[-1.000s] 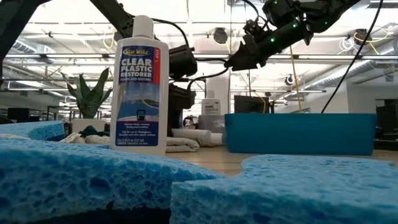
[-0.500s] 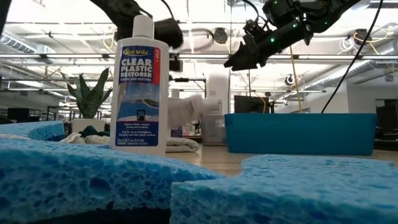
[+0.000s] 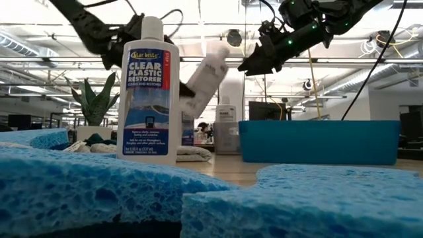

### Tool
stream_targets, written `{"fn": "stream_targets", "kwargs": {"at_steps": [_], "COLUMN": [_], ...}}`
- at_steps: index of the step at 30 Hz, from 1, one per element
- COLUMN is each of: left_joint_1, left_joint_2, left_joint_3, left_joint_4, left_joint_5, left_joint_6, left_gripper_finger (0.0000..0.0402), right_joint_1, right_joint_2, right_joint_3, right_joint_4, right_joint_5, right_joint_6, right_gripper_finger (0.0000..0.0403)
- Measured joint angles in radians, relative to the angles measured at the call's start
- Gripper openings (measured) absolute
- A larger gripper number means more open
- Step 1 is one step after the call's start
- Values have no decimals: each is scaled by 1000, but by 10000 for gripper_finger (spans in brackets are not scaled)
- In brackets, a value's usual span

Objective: Pick & Place Kitchen Items
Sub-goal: Put the white clear plastic restorer into the left black bin

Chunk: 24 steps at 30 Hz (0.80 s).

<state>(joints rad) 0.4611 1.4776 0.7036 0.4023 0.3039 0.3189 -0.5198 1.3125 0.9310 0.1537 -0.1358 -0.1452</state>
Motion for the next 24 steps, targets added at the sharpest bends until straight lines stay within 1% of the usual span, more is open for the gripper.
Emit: {"fn": "stream_targets", "kwargs": {"at_steps": [2, 7, 11, 18, 21, 24], "left_joint_1": [-7, -26, -31, -31, -31, -25], "left_joint_2": [15, 43, 72, 90, 89, 89], "left_joint_3": [-15, -12, -13, -13, -13, -13], "left_joint_4": [83, 147, 172, 237, 265, 256], "left_joint_5": [10, 16, 10, 9, 9, 9], "left_joint_6": [-23, -40, -43, -43, -41, -41], "left_gripper_finger": [81, 81, 81, 81, 82, 82], "right_joint_1": [14, 57, 104, 161, 164, 165], "right_joint_2": [1, 1, 5, 100, 149, 165], "right_joint_3": [0, 0, 0, -1, -1, -1], "right_joint_4": [14, 101, 177, 322, 393, 463], "right_joint_5": [-42, -133, -135, -132, -131, -131], "right_joint_6": [-2, -6, -18, 0, 2, 1], "right_gripper_finger": [325, 325, 325, 321, 308, 286]}}
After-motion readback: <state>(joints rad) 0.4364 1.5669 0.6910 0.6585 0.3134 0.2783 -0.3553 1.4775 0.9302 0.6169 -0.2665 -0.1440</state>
